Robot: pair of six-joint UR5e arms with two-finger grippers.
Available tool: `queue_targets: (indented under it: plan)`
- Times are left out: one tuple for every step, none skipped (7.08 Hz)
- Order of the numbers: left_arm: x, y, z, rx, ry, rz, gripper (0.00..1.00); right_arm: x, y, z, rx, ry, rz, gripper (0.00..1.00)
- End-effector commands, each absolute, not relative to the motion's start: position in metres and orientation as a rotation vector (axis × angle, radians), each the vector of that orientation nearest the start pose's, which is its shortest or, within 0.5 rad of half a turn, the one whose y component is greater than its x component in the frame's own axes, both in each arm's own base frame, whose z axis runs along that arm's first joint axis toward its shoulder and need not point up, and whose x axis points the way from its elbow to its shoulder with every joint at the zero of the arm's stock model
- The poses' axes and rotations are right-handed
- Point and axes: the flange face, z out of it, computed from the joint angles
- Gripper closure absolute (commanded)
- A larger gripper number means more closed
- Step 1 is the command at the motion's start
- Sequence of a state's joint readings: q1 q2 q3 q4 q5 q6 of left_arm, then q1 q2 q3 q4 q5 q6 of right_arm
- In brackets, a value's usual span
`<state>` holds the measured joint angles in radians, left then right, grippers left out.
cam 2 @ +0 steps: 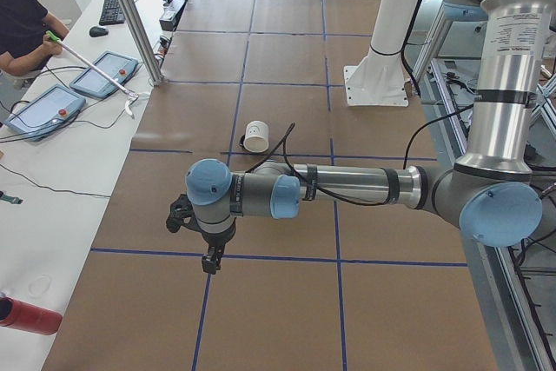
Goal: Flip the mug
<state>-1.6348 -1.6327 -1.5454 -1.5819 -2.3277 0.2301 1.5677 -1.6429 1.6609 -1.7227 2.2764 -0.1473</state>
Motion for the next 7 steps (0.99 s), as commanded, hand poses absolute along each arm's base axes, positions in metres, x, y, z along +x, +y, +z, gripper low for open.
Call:
queue_targets:
  plan:
    - [-0.097,-0.516,0.639,0.149,0.745,0.173,0.0,0.067,-0.45,0.668,-0.077,-0.712,-0.097,0.0]
    - [-0.095,-0.52,0.641,0.143,0.74,0.18,0.0,0.067,-0.45,0.668,-0.077,-0.712,-0.097,0.0]
    - [-0.096,-0.514,0.644,0.14,0.739,0.179,0.0,0.067,-0.45,0.668,-0.077,-0.712,-0.097,0.0]
    - [-0.095,-0.514,0.645,0.146,0.738,0.188,0.0,0.067,-0.45,0.668,-0.077,-0.712,-0.097,0.0]
    - [-0.096,-0.516,0.633,0.172,0.738,0.198,0.0,0.067,-0.45,0.668,-0.077,-0.712,-0.097,0.0]
    - [-0.096,-0.515,0.627,0.183,0.741,0.202,0.0,0.067,-0.45,0.668,-0.077,-0.712,-0.097,0.0]
    - [-0.095,-0.503,0.637,0.171,0.746,0.195,0.0,0.067,-0.45,0.668,-0.077,-0.712,-0.097,0.0]
